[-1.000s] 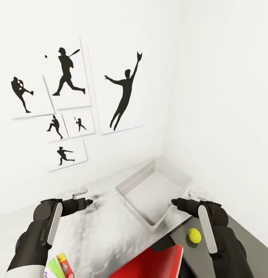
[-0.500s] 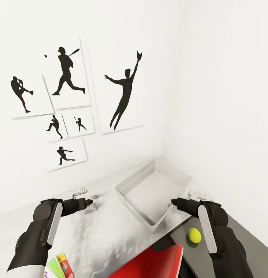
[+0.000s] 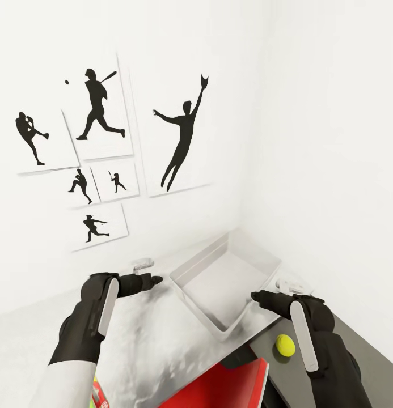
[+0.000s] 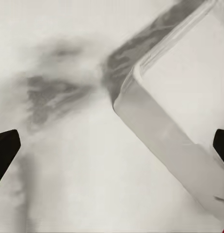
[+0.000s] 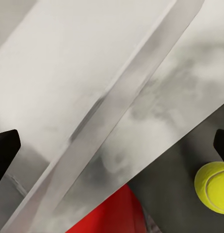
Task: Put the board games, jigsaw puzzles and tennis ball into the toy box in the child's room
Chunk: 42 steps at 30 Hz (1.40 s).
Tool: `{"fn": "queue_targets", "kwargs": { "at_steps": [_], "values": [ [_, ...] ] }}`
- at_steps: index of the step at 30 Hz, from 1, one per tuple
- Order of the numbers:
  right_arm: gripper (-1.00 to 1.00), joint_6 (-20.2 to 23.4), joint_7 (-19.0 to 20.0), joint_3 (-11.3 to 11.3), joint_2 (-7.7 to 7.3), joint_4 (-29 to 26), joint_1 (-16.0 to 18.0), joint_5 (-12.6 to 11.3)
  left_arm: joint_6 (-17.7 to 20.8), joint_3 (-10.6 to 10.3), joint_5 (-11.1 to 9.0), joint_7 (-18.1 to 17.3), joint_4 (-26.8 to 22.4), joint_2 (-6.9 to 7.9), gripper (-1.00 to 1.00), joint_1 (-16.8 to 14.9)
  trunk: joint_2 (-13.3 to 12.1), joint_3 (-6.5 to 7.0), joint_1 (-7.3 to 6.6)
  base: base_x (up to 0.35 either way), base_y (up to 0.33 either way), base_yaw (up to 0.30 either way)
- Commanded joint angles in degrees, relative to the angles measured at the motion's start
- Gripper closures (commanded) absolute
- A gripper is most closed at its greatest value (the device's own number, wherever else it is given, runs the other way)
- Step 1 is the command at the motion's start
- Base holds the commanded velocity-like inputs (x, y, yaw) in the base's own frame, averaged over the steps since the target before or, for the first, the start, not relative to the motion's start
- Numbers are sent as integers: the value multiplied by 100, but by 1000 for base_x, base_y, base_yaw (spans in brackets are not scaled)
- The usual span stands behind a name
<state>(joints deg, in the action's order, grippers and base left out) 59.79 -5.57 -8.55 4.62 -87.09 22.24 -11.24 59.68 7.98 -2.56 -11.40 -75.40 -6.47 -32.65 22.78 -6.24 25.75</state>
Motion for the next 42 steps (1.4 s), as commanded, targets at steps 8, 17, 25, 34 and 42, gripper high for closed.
{"fn": "queue_targets", "kwargs": {
  "at_steps": [8, 17, 25, 34, 42],
  "values": [
    [-100, 21, -62, -6, 4, -1, 8, -63, 23, -3, -33, 12, 1503, -114, -100, -934, 13, -13, 4, 0, 0, 0],
    [-100, 21, -67, -2, 8, -1, 8, -56, -108, -2, -36, 40, 2111, -238, -100, -1189, 13, -13, 4, 0, 0, 0],
    [-100, 21, -67, 191, 7, -23, 7, -41, -623, -11, -34, 65, 2650, -353, -100, -1206, 13, -13, 4, 0, 0, 0],
    [-100, 21, -74, 621, 11, -35, 8, -29, -957, -8, -34, 68, 2979, -353, -100, -1203, 13, -13, 4, 0, 0, 0],
    [-100, 0, -76, 681, 12, -27, 8, -57, -1005, -14, -34, 60, 3036, -353, -100, -1200, 13, -13, 4, 0, 0, 0]
  ]
}}
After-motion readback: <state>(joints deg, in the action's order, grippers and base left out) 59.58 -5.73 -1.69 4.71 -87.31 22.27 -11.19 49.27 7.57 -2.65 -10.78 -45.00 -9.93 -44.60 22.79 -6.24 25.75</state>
